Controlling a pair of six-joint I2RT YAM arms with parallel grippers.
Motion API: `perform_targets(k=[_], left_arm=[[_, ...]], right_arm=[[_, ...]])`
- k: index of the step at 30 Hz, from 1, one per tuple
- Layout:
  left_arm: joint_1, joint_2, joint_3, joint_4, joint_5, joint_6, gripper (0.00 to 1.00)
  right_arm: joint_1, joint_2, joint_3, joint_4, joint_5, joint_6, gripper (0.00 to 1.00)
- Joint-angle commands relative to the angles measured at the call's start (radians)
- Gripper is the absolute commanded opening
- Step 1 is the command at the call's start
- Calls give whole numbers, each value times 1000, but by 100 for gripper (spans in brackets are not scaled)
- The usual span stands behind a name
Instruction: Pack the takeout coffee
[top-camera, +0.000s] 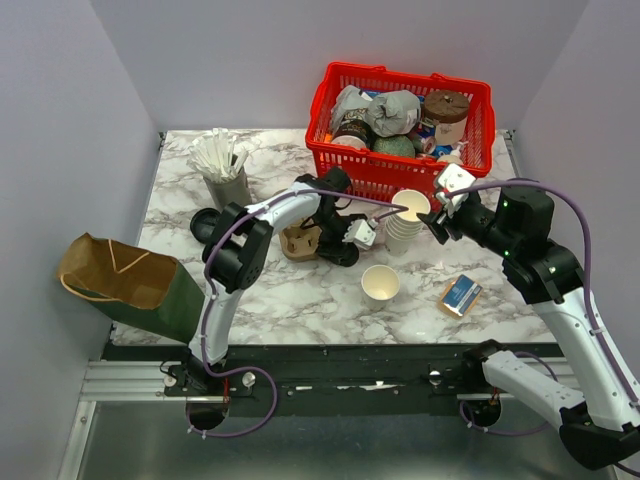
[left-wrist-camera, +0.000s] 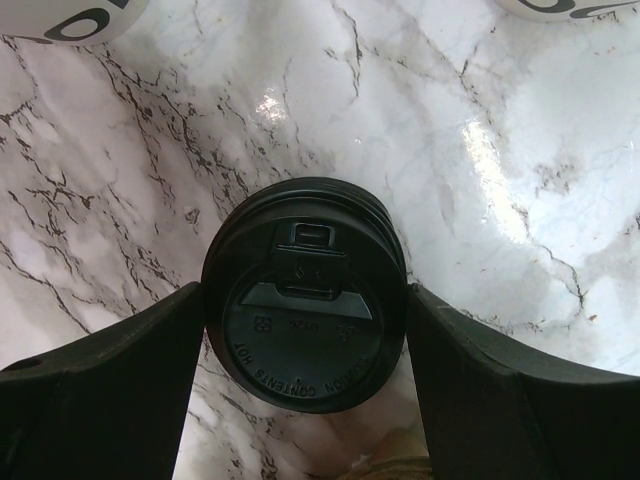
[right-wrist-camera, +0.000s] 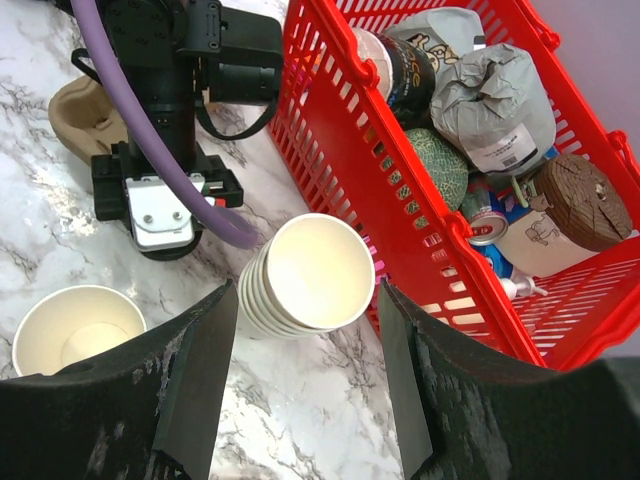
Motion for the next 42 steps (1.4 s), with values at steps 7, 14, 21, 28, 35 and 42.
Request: perform_targets(k=[7,14,21,28,35,42], left_arm=[[-5,-244,-70,-79,107,-53,80],[-17,-455,-125,-79,229,-171,83],[-118,-513,-156,59,294,-331,84],[-228,-473,-222,120,279,-337,84],[-255,-447,-228,211,227,-396,85],[-262,-394,-202,219,177,-389,86]], right_arm=[[-5,-4,1,20,46,-3,67],[-17,21,1,37,112,30,67],[-97,70,29,-50,77,148,69],[-153,68,6,-116,9,200,69],[-161,62,-17,-103,-29,209,69],[-161,48,-58,-133,-58,227,69]])
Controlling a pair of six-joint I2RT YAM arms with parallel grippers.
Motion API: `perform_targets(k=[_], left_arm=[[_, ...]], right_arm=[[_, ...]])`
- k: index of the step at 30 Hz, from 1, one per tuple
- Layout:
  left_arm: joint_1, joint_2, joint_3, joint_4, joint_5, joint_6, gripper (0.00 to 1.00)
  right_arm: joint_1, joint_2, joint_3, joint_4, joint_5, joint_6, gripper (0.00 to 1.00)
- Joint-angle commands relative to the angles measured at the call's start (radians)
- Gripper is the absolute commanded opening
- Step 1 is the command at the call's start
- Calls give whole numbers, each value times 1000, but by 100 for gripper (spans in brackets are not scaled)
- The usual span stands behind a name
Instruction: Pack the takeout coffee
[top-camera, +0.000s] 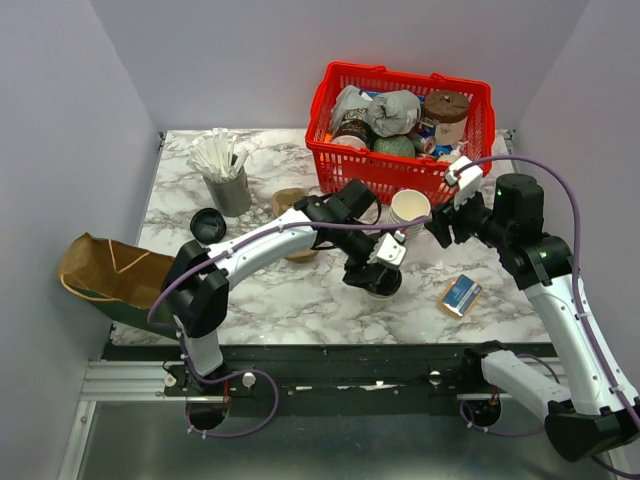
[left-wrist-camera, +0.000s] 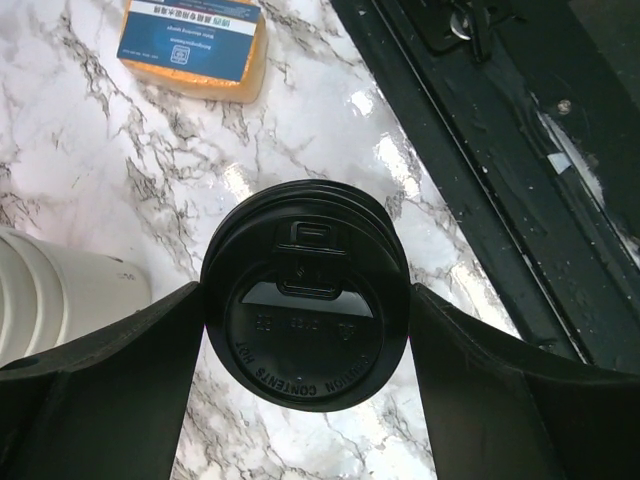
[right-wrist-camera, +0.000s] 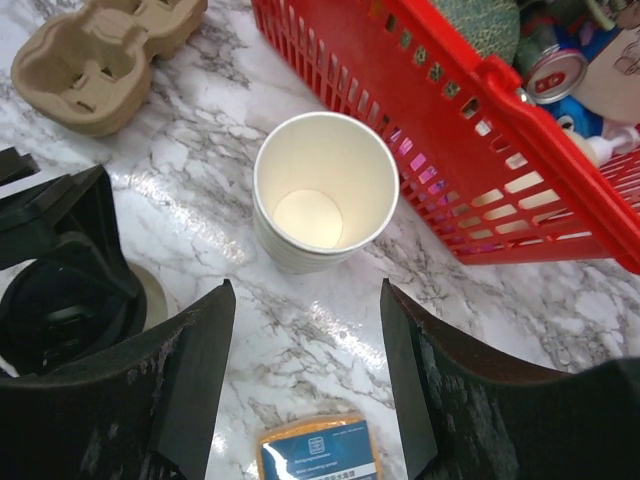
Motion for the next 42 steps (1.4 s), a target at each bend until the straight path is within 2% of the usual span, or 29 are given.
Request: perform_targets(k=[1,7,24,42], left_arm=[[-9,56,37,32,-40,4,86],[-11,99,98,-36,-31,26,87],[-12,136,134,-128,-2,43,89],[-29,136,98,-56,-25,-10,89]], right_arm=[[-7,-17,-30,-44,-42,31,69],[-12,-23,-41,-44,-44,28,69],[-16,-27,-61,-40,-84,34,69],[-18,-40,-78,-34,-93,43,69]])
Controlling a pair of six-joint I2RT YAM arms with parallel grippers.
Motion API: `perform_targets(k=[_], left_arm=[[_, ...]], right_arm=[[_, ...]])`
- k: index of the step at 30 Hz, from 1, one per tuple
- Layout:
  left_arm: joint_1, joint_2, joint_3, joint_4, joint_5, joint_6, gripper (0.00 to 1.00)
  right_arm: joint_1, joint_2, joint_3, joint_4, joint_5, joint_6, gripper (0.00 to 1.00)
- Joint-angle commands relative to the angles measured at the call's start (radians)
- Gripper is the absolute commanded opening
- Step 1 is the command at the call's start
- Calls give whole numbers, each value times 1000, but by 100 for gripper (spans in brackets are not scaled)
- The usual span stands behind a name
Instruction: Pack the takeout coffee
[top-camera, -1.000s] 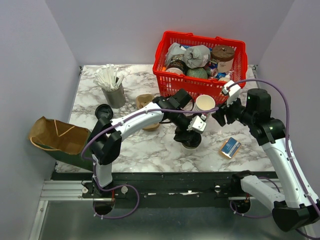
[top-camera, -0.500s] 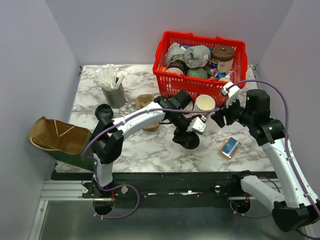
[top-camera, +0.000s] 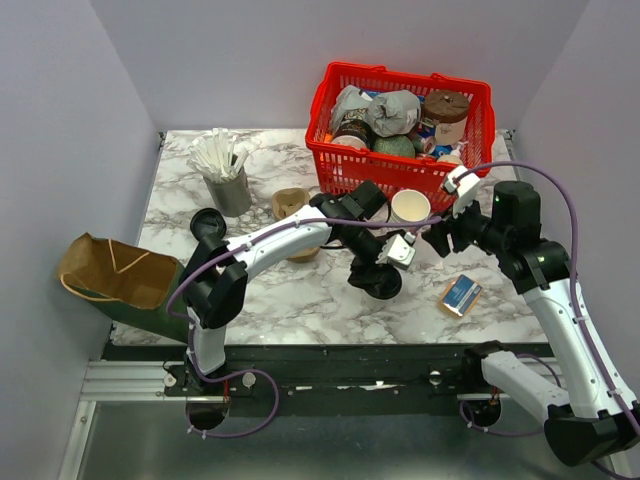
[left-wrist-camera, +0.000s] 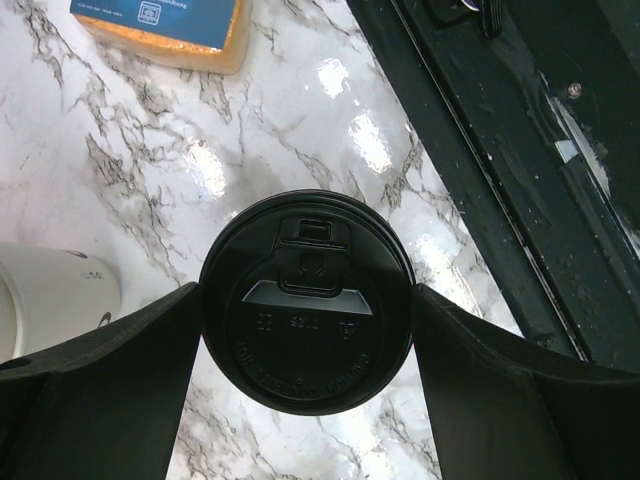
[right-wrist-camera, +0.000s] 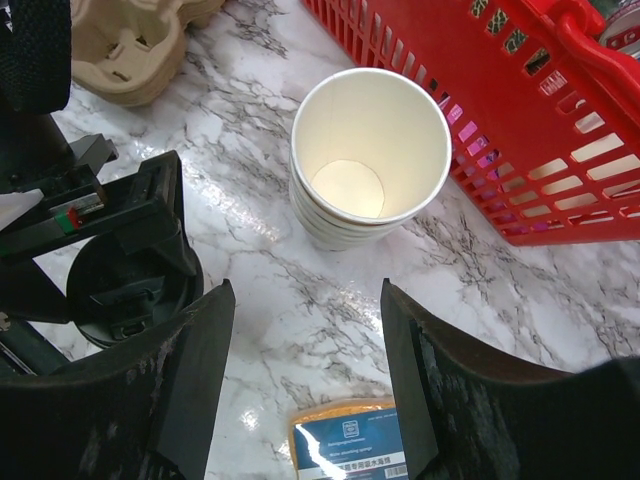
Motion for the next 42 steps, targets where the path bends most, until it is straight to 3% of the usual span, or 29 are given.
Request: perform_targets(k=[1,36,42], left_arm=[[-14,11,-8,32,11,-13,89],[-23,32,5,-7,-34,-13,90],[-23,22,-8,19,-34,-25,99]], right_arm=[[-5,-11,-17,-3,-28,16,69],[-12,-24,-46,10,-48,27,70],[-12,-27,-43,-1,-42,33,70]])
